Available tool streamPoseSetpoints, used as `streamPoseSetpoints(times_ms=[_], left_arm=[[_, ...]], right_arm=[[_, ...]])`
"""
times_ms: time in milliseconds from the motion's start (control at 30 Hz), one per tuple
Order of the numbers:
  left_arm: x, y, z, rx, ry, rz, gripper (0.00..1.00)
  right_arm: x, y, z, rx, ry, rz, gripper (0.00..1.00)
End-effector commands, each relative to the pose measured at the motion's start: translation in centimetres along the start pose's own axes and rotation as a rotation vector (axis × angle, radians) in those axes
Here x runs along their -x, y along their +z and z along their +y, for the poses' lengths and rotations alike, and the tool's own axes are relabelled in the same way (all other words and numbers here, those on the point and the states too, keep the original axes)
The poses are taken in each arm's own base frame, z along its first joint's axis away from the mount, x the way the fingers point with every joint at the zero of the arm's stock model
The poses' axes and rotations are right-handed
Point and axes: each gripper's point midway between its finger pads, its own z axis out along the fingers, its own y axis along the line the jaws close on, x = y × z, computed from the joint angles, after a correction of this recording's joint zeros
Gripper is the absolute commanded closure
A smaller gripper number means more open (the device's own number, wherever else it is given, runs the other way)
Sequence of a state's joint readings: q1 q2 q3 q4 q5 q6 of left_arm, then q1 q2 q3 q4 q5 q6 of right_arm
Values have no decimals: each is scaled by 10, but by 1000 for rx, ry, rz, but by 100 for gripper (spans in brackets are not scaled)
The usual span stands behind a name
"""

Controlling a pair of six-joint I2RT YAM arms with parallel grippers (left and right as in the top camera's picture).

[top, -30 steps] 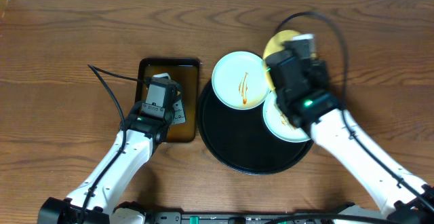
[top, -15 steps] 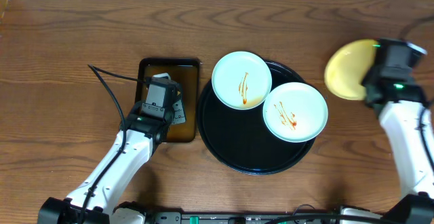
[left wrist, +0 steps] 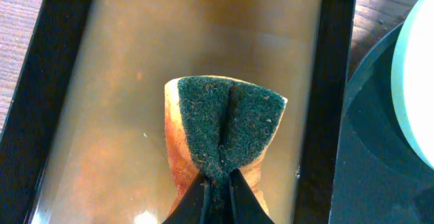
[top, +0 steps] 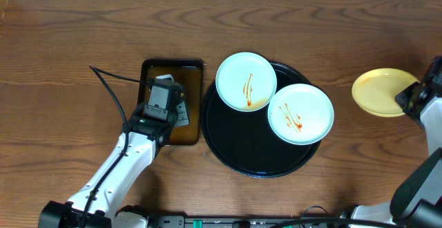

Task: Clean dirty plates on tray and stack at the side
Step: 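Move right gripper to the lower pale green plate and grip its rim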

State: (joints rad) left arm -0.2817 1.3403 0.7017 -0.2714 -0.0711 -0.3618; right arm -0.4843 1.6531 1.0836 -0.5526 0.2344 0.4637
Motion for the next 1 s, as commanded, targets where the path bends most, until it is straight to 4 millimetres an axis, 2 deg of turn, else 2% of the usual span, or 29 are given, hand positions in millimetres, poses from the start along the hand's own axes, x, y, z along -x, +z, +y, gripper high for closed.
streamPoseSetpoints(times_ms=[0,100,167,267,333,400,467,600,767,967], left_arm=[[3,0,3,15,9,-10,93],[3,0,3,15,9,-10,92],[3,0,3,15,9,-10,93],[3,0,3,15,9,-10,93],[3,0,3,15,9,-10,93],[3,0,3,15,9,-10,93],[3,0,3,15,9,-10,93],[3,0,3,15,9,-10,93],[3,0,3,15,9,-10,93],[3,0,3,15,9,-10,92]], right_arm=[[-2,3,16,86,-61,33,95],[-8,0,29,169,-118,63,81],[-19,-9,50,307,-171,110,73],[-43,-27,79,516,-258,202,66],[-70,-45,94,651,-338,298,60],[-85,-51,95,660,-374,349,59],[-112,-59,95,654,-446,434,57],[-139,-71,101,668,-560,493,55],[-160,-77,112,645,-678,497,53],[-163,-70,109,530,-733,464,53]])
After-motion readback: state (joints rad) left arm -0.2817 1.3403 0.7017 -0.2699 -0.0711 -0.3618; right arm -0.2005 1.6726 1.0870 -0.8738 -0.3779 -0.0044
